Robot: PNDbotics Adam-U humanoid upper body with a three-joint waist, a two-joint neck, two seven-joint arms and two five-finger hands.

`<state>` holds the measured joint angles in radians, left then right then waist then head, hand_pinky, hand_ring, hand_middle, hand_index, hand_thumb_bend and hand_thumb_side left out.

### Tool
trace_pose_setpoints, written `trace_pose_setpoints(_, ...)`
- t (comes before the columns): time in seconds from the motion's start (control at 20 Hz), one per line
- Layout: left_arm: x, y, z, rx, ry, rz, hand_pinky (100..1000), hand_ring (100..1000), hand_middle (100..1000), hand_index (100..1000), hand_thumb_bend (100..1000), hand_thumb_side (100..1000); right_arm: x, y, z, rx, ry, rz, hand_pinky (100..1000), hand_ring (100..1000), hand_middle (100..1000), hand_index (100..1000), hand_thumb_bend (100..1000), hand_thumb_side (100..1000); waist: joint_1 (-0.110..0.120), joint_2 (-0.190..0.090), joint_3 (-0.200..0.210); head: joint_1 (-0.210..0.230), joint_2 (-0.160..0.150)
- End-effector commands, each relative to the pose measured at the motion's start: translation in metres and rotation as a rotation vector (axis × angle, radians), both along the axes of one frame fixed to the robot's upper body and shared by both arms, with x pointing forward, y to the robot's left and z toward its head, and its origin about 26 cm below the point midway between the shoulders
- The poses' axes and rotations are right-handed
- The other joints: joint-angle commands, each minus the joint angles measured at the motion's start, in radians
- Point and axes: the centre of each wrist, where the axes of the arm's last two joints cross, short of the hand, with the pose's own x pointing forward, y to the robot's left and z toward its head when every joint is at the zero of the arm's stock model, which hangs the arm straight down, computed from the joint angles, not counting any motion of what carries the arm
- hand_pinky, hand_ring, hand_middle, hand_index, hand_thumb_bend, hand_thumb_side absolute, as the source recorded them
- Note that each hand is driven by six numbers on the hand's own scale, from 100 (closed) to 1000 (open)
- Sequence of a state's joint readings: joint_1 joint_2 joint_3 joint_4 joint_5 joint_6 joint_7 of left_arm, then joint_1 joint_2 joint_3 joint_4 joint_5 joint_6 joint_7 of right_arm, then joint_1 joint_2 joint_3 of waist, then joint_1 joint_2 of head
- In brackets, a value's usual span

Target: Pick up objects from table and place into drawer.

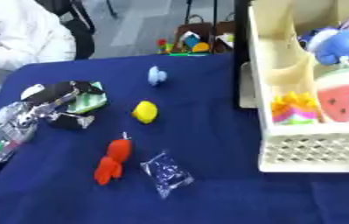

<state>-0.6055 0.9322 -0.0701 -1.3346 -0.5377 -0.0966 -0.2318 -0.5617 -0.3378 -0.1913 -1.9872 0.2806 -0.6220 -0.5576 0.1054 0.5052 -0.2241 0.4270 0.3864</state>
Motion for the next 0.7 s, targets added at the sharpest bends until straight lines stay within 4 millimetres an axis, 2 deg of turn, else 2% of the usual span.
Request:
trace_pose_setpoints(0.05, -0.006, 0.002, 0.016, 0.023, -0.044, 0.005, 718, 868, 710, 842, 100, 247, -0.004, -0.002, 0.005, 0.002, -0.032, -0.005, 686, 665, 593, 750, 100, 900, -0.004, -0.035, 0.003, 0.002, 0.006)
trace_pose_setpoints(0.25, -0.008, -0.002, 0.021, 0.033, -0.117, 0.015, 634, 830, 673, 809, 100, 244, -0.004, -0.003, 0.005, 0.006, -0.031, -0.005, 686, 665, 594, 750, 100, 898, -0.004, -0.040, 0.005, 0.001, 0.008)
trace_pose_setpoints(0.55, -0.012, -0.011, 0.028, 0.100, -0.228, 0.046, 635, 815, 672, 805, 100, 246, -0.004, -0.003, 0.004, 0.009, -0.028, -0.005, 687, 666, 594, 751, 100, 896, -0.004, -0.046, 0.007, -0.002, 0.011)
trace_pose_setpoints(0.7, -0.016, -0.018, 0.035, 0.149, -0.293, 0.051, 597, 789, 645, 785, 100, 253, -0.004, -0.003, 0.004, 0.011, -0.025, -0.006, 687, 666, 595, 751, 100, 895, -0.004, -0.052, 0.010, -0.004, 0.015)
